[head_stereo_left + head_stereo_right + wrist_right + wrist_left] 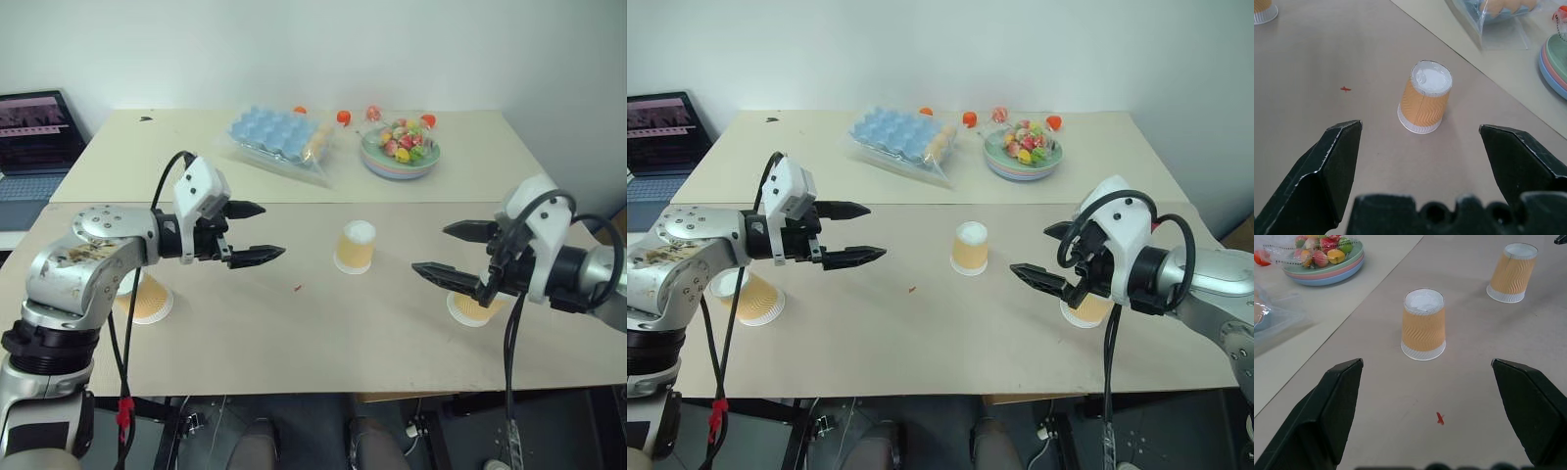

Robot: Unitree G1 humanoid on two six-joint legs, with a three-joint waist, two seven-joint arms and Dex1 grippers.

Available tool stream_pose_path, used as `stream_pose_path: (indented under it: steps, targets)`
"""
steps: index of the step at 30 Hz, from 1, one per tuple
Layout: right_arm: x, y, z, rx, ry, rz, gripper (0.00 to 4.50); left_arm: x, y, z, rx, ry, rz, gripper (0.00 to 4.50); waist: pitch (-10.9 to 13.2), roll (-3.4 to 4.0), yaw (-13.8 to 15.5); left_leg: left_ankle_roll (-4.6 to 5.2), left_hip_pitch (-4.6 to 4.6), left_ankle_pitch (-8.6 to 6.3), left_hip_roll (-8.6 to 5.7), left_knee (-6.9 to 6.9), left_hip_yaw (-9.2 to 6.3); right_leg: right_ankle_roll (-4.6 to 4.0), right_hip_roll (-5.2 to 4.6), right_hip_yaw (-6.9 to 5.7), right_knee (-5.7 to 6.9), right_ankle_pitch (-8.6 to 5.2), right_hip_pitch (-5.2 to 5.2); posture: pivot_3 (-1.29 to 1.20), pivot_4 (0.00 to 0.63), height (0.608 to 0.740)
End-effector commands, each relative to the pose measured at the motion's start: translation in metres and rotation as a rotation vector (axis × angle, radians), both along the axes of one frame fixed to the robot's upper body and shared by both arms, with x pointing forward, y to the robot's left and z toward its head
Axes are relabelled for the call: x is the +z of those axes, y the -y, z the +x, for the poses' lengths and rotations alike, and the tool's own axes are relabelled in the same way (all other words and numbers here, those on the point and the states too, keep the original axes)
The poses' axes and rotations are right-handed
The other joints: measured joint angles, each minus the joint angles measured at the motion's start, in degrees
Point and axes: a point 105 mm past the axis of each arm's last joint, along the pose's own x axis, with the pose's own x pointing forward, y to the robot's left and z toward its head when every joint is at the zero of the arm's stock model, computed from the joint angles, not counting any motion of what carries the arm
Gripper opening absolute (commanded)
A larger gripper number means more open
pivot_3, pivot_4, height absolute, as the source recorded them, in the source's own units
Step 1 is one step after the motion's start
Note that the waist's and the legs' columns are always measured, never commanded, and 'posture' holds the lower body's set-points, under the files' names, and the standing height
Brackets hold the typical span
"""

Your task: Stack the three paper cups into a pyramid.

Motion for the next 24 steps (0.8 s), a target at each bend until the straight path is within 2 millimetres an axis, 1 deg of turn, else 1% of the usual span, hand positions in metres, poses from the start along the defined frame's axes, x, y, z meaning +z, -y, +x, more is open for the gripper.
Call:
stream_pose_path:
  steps: [1, 3, 5, 7, 10, 13, 15, 16, 18, 20, 24]
  targets:
    - [0.011, -0.001, -0.002, -0.002, 0.060, 0.010, 4.47, 0.013, 0.002, 0.001, 0.022, 0.070, -0.034, 4.50, 0.0, 0.00, 0.0, 0.00, 0.00, 0.00, 0.00, 0.00, 0.00, 0.00, 0.00, 0.00, 0.00, 0.00, 0.00, 0.00, 0.150, 0.740]
    - [0.011, -0.001, -0.001, -0.011, 0.068, 0.027, 4.47, 0.026, 0.003, 0.007, 0.070, 0.080, -0.161, 4.50, 0.0, 0.00, 0.1, 0.00, 0.02, 0.00, 0.00, 0.02, 0.00, 0.00, -0.01, 0.00, 0.02, 0.00, 0.01, 0.00, 0.150, 0.740]
    - [0.010, -0.001, -0.002, -0.019, 0.066, 0.033, 4.47, 0.035, 0.004, 0.012, 0.114, 0.071, -0.247, 4.50, 0.0, -0.01, 0.1, 0.00, -0.01, 0.00, 0.00, 0.10, -0.02, 0.00, 0.00, -0.02, 0.05, 0.00, 0.03, 0.00, 0.150, 0.740]
    - [0.009, -0.001, -0.003, -0.019, 0.063, 0.032, 4.47, 0.037, 0.006, 0.012, 0.125, 0.062, -0.275, 4.50, 0.0, -0.01, 0.1, 0.05, -0.16, -0.03, 0.00, 0.33, -0.06, 0.00, 0.01, -0.05, 0.14, 0.00, -0.01, 0.00, 0.150, 0.740]
    - [0.010, -0.001, -0.003, -0.034, 0.070, 0.048, 4.47, 0.032, 0.010, 0.011, 0.144, 0.056, -0.262, 4.50, 0.0, -0.01, 0.0, 0.08, -0.16, -0.05, -0.02, 0.41, -0.04, 0.01, -0.01, -0.01, 0.18, 0.00, 0.00, 0.00, 0.150, 0.740]
    - [0.007, 0.009, -0.001, -0.091, 0.066, 0.048, 4.47, 0.025, 0.020, 0.004, 0.102, 0.044, -0.247, 4.50, 0.0, -0.01, 0.1, 0.08, -0.14, -0.05, -0.01, 0.44, -0.05, 0.01, 0.00, -0.02, 0.31, 0.00, -0.01, 0.00, 0.150, 0.740]
    - [0.001, 0.027, 0.000, -0.174, 0.066, 0.019, 4.47, 0.024, 0.027, -0.001, 0.060, 0.030, -0.266, 4.50, 0.0, -0.02, 0.2, 0.08, -0.12, -0.05, -0.02, 0.45, -0.05, 0.00, 0.00, -0.01, 0.35, 0.00, -0.01, 0.00, 0.150, 0.740]
    - [0.005, 0.036, 0.001, -0.220, 0.083, 0.024, 4.47, 0.023, 0.030, -0.005, 0.021, 0.018, -0.252, 4.50, 0.0, -0.02, 0.3, 0.08, -0.11, -0.05, -0.02, 0.46, -0.07, 0.01, 0.00, -0.02, 0.35, 0.00, 0.02, 0.00, 0.150, 0.740]
    - [0.010, 0.042, 0.001, -0.250, 0.105, 0.032, 4.47, 0.021, 0.032, -0.009, -0.021, 0.011, -0.229, 4.50, 0.0, -0.02, 0.2, 0.07, -0.12, -0.04, -0.05, 0.50, -0.03, 0.01, -0.01, 0.00, 0.39, 0.00, 0.00, 0.00, 0.150, 0.740]
    - [0.012, 0.038, 0.000, -0.236, 0.118, 0.030, 4.47, 0.019, 0.031, -0.008, -0.028, -0.012, -0.216, 4.50, 0.0, -0.02, 0.0, 0.06, -0.07, -0.04, -0.06, 0.50, -0.02, 0.01, -0.01, 0.03, 0.43, 0.00, 0.01, 0.00, 0.150, 0.740]
    - [0.014, 0.020, 0.005, -0.180, 0.137, 0.051, 4.47, 0.016, 0.029, -0.008, -0.057, -0.010, -0.167, 4.50, 0.0, -0.02, -0.8, 0.06, 0.12, -0.04, -0.02, 0.49, 0.02, 0.00, 0.05, 0.10, 0.56, -0.01, 0.05, 0.00, 0.150, 0.740]
